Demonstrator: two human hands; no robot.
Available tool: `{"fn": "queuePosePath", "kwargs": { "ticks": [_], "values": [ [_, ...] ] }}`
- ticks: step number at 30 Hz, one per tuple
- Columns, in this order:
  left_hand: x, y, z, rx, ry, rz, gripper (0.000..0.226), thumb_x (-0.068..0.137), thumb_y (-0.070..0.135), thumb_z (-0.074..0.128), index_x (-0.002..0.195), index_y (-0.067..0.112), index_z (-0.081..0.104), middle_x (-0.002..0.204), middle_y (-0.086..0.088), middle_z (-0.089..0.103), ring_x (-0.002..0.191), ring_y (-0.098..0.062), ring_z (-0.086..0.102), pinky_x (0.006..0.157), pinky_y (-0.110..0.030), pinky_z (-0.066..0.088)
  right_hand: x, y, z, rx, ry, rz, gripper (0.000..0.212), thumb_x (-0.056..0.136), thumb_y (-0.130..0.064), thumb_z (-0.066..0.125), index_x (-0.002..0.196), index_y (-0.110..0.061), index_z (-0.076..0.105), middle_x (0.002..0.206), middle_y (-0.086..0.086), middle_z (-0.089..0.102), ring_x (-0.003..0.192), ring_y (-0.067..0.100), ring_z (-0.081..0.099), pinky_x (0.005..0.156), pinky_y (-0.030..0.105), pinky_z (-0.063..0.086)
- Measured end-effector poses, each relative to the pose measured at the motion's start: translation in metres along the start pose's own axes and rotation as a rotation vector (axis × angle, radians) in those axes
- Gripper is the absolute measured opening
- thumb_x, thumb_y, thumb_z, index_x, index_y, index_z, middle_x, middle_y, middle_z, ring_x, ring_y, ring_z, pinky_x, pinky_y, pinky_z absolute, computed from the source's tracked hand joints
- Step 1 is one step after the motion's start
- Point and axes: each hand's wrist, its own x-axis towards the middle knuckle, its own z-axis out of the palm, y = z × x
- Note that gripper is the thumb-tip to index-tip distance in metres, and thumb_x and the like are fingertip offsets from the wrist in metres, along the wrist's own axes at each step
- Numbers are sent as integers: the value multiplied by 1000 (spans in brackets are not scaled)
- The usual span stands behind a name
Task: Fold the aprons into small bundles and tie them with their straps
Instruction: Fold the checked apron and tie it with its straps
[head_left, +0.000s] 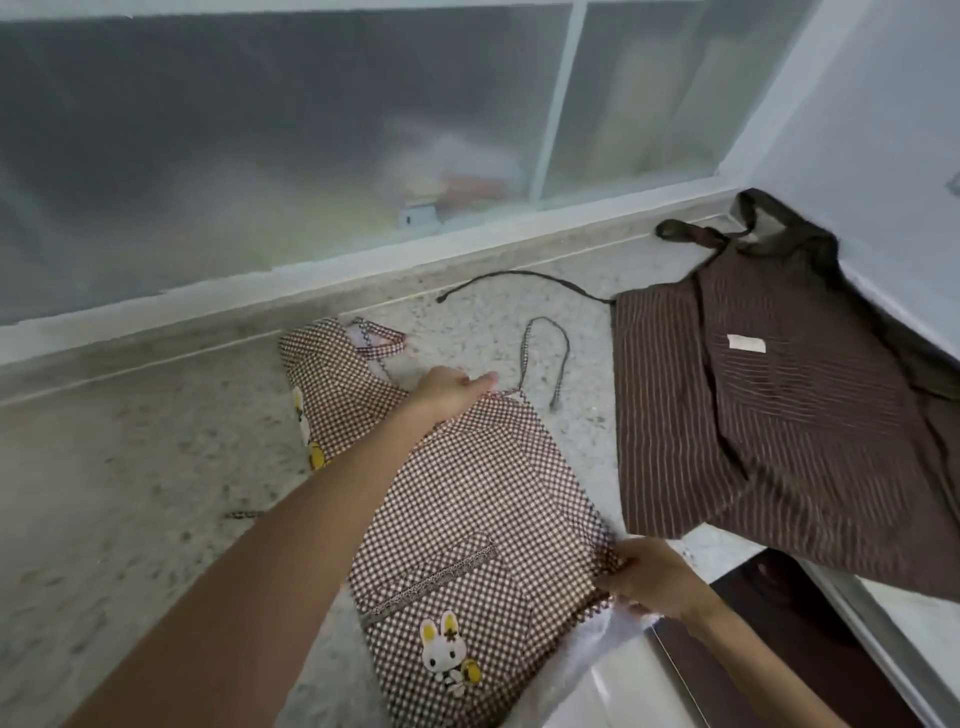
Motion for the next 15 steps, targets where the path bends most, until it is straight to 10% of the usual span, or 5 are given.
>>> {"fn": "queuePosePath", "kwargs": {
  "ticks": [7,12,15],
  "values": [
    [-9,-77,4,567,665,294,17,87,31,60,94,17,67,96,-1,67,91,-21,61,75,-35,48,20,8,-10,-331,367,-283,27,87,-21,57,108,-20,40,115,0,53,104,18,54,78,31,47],
    [-17,-129,-11,772,369,107,65,85,58,48,137,19,42,144,-7,39,131,-28,35,103,-46,34,70,-37,3,-374,372,-538,52,94,-39,46,141,-22,30,135,4,40,122,23,40,95,36,44],
    [-19,-143,-24,785,188,-4,116,50,89,19,150,29,8,158,1,5,144,-24,8,114,-51,13,89,-55,18,-525,420,-546,57,95,-44,42,145,-23,27,139,8,33,123,26,35,100,37,38]
  ]
}}
